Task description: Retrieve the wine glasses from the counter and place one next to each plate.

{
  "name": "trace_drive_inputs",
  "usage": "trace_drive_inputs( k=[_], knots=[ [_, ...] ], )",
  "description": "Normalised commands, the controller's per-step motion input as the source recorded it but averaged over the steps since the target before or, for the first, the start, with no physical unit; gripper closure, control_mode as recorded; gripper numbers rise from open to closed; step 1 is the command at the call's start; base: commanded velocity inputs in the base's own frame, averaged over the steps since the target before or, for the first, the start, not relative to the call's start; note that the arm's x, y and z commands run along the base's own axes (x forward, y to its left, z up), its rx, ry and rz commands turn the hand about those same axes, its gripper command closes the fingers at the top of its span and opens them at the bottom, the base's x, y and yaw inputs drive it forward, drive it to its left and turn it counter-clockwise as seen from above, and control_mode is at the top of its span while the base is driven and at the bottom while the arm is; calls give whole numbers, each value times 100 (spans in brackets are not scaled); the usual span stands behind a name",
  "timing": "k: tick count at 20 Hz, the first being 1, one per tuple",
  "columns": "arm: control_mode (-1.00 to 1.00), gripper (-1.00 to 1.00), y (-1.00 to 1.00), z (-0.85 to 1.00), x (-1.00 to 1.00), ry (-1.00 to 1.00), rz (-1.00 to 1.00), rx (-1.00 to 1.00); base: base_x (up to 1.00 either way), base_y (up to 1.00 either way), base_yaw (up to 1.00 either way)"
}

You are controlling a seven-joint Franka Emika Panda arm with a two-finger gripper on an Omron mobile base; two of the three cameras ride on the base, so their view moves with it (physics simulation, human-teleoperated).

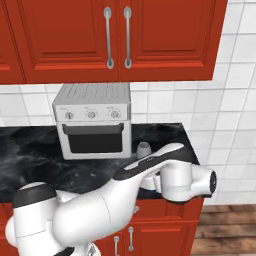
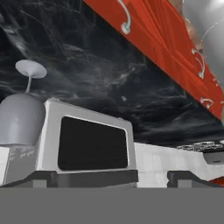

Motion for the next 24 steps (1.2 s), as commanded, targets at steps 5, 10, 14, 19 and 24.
trace_drive_inputs(
  k=[5, 10, 14, 19, 24],
  knots=[
    [-100, -100, -5, -30, 43, 2, 0, 0, 0, 0, 0],
    [-100, -100, -1, -32, 40, 0, 0, 0, 0, 0, 0],
    [-100, -100, 0, -34, 40, -2, 3, 0, 0, 0, 0],
    [-100, -100, -10, -34, 30, -6, 7, 0, 0, 0, 0],
    [-100, -100, -19, -31, 21, -9, 10, 0, 0, 0, 0]
  ],
)
